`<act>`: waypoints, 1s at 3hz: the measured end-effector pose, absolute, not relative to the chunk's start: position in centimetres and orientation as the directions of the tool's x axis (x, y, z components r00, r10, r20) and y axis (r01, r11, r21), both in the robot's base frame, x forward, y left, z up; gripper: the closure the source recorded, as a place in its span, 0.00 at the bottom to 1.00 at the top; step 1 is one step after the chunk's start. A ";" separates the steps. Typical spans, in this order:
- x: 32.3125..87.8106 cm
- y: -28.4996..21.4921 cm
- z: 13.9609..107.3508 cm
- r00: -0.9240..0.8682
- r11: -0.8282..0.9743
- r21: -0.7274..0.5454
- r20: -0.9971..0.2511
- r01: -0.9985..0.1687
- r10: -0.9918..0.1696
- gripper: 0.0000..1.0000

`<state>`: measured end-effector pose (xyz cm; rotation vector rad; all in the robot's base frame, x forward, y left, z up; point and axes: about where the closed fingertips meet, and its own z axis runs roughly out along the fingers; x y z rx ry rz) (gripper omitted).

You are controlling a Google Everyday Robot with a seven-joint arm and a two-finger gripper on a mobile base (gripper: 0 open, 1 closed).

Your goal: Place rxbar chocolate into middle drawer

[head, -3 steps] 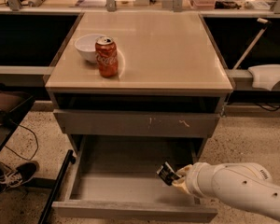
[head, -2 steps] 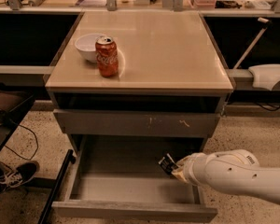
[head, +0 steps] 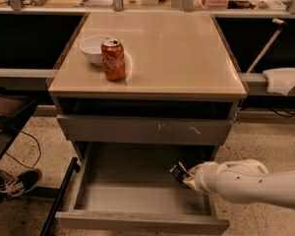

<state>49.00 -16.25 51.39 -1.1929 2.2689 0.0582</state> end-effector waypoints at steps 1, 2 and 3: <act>51.8 -17.6 47.3 -0.470 0.629 -0.219 -0.496 -0.746 -0.730 1.00; 53.6 -17.8 43.5 -0.490 0.645 -0.219 -0.489 -0.732 -0.722 1.00; 53.5 -17.9 41.2 -0.488 0.647 -0.224 -0.493 -0.729 -0.721 1.00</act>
Offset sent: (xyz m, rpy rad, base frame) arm 0.0648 -0.0092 -0.1328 -0.0252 0.0114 -0.0964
